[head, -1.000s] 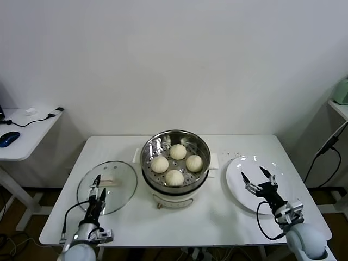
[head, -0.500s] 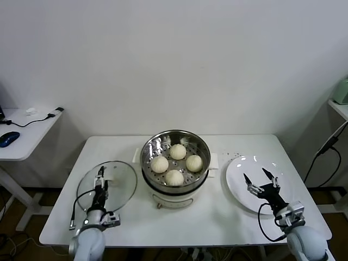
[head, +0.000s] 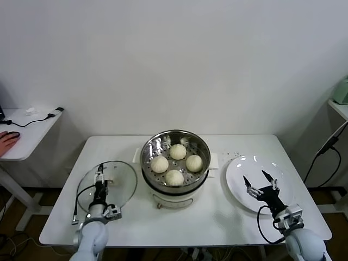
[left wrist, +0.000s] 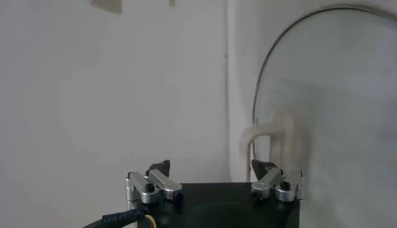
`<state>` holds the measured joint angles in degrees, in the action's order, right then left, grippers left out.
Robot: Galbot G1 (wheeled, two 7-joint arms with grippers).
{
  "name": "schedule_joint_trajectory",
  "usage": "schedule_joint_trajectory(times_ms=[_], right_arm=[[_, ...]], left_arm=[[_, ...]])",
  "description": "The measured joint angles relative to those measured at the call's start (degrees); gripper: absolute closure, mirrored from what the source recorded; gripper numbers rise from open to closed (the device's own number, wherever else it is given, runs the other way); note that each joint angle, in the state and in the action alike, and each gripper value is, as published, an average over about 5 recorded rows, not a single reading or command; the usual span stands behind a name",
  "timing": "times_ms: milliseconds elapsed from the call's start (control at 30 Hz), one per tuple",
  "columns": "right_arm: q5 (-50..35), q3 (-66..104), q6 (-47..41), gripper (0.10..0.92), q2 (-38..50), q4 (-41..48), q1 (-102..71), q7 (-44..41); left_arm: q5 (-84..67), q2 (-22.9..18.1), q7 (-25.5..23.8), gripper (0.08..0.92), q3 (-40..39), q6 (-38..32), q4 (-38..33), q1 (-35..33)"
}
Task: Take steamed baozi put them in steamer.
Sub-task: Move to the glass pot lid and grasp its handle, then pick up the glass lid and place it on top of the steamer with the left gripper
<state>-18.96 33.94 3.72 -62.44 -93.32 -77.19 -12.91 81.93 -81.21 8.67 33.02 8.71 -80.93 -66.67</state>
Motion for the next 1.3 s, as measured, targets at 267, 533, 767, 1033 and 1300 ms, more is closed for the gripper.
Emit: schedule_joint_trajectory(times_ms=[267,533,767,1033,1300], right_arm=[[0.6,0.7,0.4,0.203,-0.4,0.4,-0.1,-0.3],[1.2,0.9,0.8,0.203,-0.7,1.0,0.2,-0.6],[1.6,1.1,1.0,0.203,-0.9,1.4,0.5,-0.8],[1.3,1.3,0.9,0.203,-0.4,1.6,1.0,-0.9],[1.1,0.8,0.8,0.203,0.2,2.2,2.2,-0.7]], left_arm=[[-2.3,0.5,0.8,0.232,0.1,-0.6,2.4,1.7],[-4.0,0.9,0.4,0.455,0.5,-3.0,3.1,1.7],[-5.3,1.4,0.4,0.663,0.7,-4.5,2.5,1.2],[-7.4,2.9,0.1,0.846,1.4,-5.0,-1.0,-0.6],[-10.9,6.6,-0.9,0.852,2.7,-3.4,-10.3,-5.4]])
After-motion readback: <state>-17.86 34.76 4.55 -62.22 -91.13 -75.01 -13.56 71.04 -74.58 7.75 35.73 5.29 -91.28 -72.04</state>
